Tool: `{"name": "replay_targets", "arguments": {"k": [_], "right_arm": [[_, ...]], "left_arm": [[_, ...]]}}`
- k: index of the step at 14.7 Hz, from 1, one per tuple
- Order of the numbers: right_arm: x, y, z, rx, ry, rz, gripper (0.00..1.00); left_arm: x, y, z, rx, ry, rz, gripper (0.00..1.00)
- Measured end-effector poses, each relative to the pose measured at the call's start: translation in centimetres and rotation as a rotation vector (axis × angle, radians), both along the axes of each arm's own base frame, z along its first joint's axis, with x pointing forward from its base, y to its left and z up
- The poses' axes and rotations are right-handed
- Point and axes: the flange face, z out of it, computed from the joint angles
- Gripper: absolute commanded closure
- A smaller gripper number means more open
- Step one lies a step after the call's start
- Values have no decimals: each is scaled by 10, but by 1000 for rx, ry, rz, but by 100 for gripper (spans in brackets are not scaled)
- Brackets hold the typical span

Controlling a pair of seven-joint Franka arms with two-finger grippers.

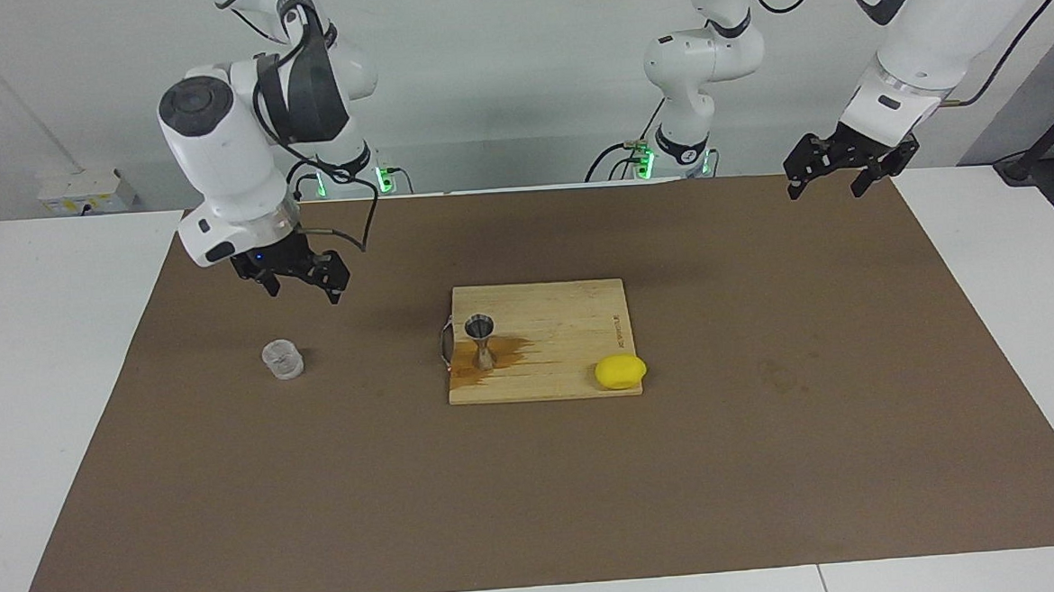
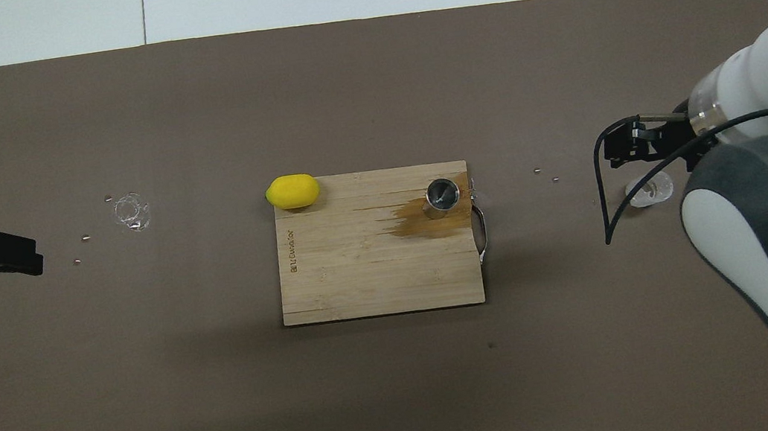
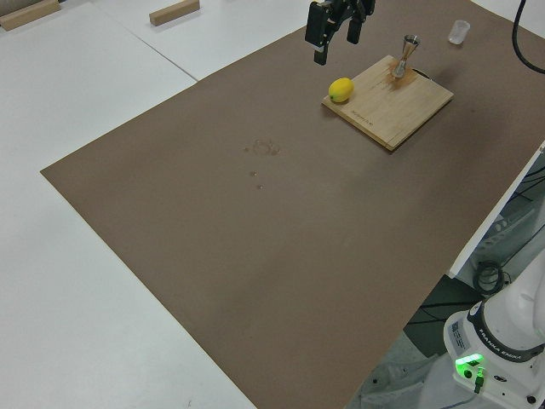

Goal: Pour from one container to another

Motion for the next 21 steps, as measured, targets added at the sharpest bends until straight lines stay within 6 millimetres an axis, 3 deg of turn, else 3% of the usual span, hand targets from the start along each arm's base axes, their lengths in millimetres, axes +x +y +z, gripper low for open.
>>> {"name": "replay_targets", "arguments": {"k": [4,6,11,21], "right_arm": [[-6,-7,80,2,-46,-12,0],[-10,-15,99,1,-36,-24,0],[-20,-17,89,-7,64,32,0],[-18,-13,87,3,54,86,0]], "left_arm": [[0,0,0,0,0,0,0],[0,0,0,0,0,0,0],[0,0,0,0,0,0,0],[0,0,0,0,0,0,0]]}}
